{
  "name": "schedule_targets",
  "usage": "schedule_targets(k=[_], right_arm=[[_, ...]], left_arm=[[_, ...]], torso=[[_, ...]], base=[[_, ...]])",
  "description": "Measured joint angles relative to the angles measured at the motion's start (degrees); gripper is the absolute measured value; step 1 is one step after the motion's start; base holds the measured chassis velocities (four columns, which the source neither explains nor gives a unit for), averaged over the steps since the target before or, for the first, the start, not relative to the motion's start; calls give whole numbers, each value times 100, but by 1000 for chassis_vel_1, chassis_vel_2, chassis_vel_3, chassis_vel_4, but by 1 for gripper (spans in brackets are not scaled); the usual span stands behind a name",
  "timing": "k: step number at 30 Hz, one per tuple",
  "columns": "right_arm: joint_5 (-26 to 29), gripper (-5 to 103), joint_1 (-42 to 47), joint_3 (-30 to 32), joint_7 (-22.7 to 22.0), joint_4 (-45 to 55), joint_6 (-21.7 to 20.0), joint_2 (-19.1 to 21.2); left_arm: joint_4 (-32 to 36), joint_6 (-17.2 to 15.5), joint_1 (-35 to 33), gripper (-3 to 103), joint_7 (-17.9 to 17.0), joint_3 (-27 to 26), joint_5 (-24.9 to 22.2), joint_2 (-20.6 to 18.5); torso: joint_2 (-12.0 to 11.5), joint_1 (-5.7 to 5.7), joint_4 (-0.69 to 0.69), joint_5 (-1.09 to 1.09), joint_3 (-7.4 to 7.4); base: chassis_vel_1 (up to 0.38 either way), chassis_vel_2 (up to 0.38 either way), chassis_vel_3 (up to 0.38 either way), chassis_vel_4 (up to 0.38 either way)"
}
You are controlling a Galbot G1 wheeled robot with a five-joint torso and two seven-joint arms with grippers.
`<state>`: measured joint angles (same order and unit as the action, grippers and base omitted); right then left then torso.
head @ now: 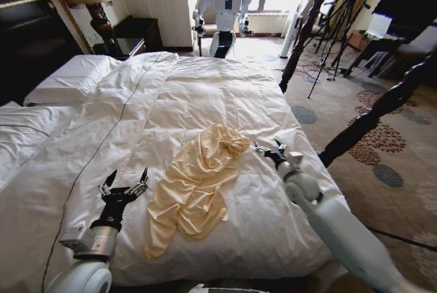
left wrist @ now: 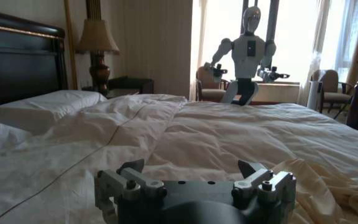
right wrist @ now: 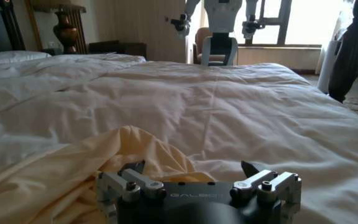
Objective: Pick up the clothes from the bed and hang them on the clothes hanger.
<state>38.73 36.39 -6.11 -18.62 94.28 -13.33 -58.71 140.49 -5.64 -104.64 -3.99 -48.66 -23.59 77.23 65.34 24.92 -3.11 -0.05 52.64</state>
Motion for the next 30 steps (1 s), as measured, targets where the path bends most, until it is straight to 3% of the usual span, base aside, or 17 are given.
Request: schedule_targets(k=[3,6,13,15,22,24,30], right_arm=[[17,100,-234,-298,-185,-285,-24,-262],[163,100,-378,-656,-676,-503,-200,-533],[523,103,-483,-756,-1000,-735,-388,-738],[527,99,-509,-753,-1020,-793,-387,-768],[526,68,-556,-709,-1027,-845,-341,-721],[526,68,-555,-701,-1025,-857,-332,-719],[540,40,-581,-669,-1034,-948,-299,-726]], left_arm=[[-22,4,22,100,-2,-5,0,7],[-53,6,71,100,-4,2,0,29],[-130,22,130,100,-4,20,2,47],[-131,24,132,100,-4,23,3,50],[-123,50,137,100,-4,15,1,30],[-125,52,140,100,-4,16,1,30],[-128,56,147,100,-4,27,-5,6]], torso=[[0,0,1,2,0],[0,-1,0,1,-1],[1,-2,-1,1,-1],[1,-2,-1,2,-1],[1,-2,-1,2,-2],[1,-2,-1,2,-1],[1,-2,0,2,-2]], base=[[0,0,0,0],[0,0,0,0],[0,0,0,0],[0,0,0,0],[0,0,0,0],[0,0,0,0],[0,0,0,0]])
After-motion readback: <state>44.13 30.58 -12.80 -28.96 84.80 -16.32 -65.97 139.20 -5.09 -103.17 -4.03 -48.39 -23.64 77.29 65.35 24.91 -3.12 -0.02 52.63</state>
